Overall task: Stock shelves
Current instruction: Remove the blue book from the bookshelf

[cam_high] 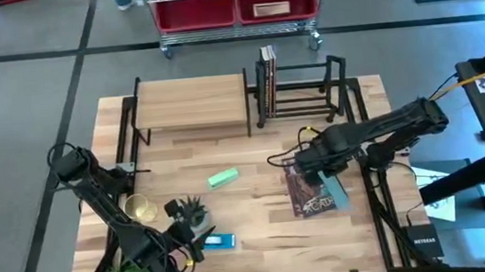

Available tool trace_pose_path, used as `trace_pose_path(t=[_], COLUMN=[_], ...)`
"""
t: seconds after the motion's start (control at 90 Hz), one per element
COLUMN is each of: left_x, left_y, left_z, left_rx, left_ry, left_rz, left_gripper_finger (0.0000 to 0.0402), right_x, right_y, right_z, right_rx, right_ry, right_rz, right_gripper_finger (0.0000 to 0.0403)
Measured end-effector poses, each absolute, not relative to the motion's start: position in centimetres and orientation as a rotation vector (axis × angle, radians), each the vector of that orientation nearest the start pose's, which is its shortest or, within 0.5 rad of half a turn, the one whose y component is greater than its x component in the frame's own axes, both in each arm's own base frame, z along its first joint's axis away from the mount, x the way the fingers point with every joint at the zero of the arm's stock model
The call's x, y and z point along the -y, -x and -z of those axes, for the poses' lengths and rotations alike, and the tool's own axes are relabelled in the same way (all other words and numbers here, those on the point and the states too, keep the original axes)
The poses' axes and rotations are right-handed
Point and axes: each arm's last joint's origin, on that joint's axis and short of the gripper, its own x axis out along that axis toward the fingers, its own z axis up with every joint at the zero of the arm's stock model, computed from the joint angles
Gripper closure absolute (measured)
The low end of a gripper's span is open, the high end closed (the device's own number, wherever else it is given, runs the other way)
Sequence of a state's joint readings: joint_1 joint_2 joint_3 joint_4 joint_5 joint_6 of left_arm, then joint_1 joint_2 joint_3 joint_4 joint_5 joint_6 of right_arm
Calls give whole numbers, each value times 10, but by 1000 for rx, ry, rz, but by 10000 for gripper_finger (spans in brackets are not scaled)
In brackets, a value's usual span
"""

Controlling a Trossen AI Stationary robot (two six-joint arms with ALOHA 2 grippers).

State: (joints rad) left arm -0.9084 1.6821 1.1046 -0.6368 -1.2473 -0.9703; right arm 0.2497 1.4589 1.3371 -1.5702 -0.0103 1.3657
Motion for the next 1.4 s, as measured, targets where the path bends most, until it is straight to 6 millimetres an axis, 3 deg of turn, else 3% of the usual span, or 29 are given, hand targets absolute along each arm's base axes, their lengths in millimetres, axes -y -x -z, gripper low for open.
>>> trace_pose_path(t=[0.122,0.267,0.556,0.7,0.789,0.878,1.122,1.222,1.4], left_x=[231,230,229,226,226,226,227,227,227], left_y=[-215,-215,-217,-220,-220,-220,-221,-221,-221], left_z=[-210,-211,-211,-211,-211,-211,-211,-211,-211], left_rx=[-355,-346,-334,-339,-342,-342,-337,-337,-337], left_ry=[-137,-139,-141,-138,-133,-130,-122,-122,-123], left_rz=[-506,-511,-526,-536,-534,-533,-529,-529,-529], left_gripper_finger=[93,93,93,93,93,93,93,93,93], right_x=[-74,-81,-96,-107,-110,-111,-116,-110,-89], right_y=[-225,-234,-272,-282,-279,-273,-267,-274,-299], right_z=[-315,-306,-243,-205,-191,-180,-178,-183,-196], right_rx=[-1383,-1359,-1623,-1767,-1887,-1962,-2073,-2051,-1965], right_ry=[-506,-362,233,379,282,107,-373,-500,-691], right_rz=[785,794,623,554,536,630,867,949,924], right_gripper_finger=[403,403,403,403,403,403,403,403,402])
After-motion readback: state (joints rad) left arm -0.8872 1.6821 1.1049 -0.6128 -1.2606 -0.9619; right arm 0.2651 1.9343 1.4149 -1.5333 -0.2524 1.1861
